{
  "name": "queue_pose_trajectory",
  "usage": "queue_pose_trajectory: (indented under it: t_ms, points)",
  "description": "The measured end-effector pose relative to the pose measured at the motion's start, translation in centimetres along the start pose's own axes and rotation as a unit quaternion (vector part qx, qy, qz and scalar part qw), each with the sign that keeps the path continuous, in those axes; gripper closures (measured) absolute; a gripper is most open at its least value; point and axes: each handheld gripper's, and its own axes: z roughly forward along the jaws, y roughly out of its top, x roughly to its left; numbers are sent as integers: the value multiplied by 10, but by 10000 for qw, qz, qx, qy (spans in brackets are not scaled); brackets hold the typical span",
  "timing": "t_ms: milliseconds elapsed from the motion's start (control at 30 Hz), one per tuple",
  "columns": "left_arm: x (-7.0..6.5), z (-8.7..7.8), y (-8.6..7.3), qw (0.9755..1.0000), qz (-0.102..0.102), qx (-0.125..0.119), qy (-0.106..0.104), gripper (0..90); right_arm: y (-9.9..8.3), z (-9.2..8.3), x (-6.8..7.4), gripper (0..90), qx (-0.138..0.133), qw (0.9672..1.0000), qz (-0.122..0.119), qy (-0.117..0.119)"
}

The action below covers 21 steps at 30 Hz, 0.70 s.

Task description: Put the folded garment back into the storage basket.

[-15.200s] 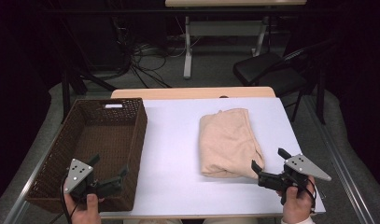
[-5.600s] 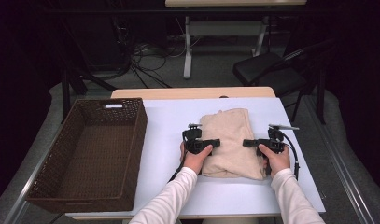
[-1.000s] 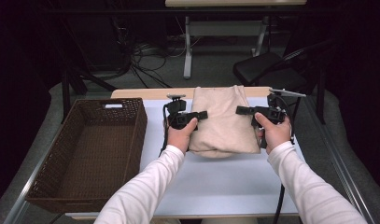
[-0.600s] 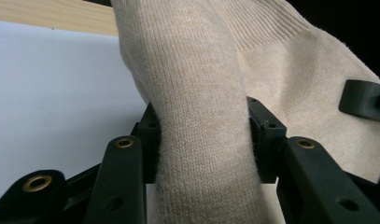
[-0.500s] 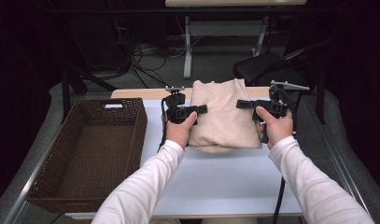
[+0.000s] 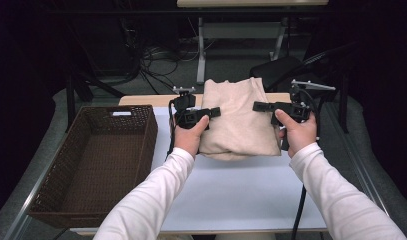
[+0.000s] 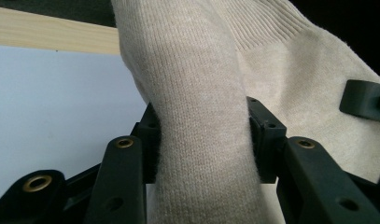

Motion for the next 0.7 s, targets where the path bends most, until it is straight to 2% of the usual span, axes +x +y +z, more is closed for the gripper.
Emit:
queue_pose_trajectory:
  t_ms: [400,700]
  points:
    - [0,-7,2,10000,-17,-13,31,577,1,1,5,707,28,10000,-62,26]
    - [-1,-21,5,10000,-5,24,60,578,1,0,19,707,48,9999,-127,75]
